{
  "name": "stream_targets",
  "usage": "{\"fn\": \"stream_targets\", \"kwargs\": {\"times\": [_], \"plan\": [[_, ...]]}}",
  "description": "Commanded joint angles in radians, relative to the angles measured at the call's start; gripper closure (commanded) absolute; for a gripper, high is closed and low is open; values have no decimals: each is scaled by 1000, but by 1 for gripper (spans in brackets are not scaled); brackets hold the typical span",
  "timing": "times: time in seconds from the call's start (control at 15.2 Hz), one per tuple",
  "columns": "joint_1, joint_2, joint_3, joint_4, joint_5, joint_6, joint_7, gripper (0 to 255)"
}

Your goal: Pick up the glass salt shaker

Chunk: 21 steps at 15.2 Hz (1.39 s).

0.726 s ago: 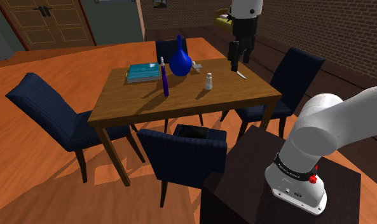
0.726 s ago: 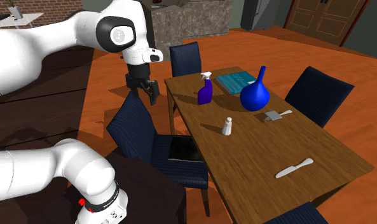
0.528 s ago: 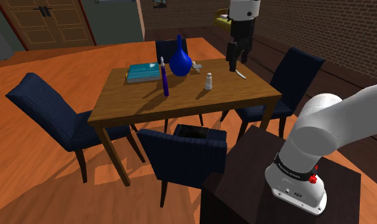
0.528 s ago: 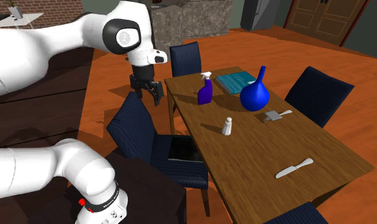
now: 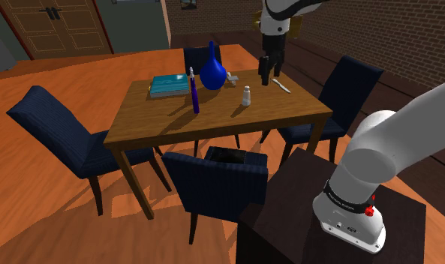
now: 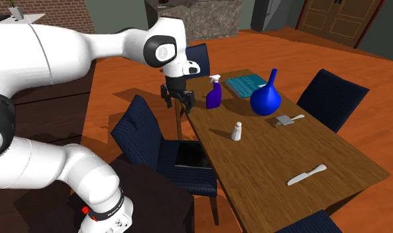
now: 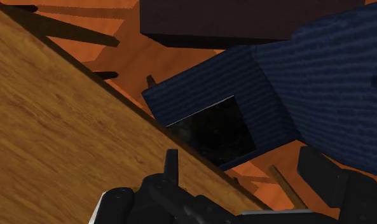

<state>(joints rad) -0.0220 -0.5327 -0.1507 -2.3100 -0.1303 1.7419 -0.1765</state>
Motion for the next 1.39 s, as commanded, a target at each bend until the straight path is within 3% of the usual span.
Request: {"fn": "stream_targets", "kwargs": {"times": [0.0, 0.59, 1.32], "plan": [[-4, 60, -26, 12, -10, 56, -33, 0], [-17, 374, -123, 177, 8, 233, -186, 0], [-80, 798, -168, 531, 137, 323, -385, 0]]}}
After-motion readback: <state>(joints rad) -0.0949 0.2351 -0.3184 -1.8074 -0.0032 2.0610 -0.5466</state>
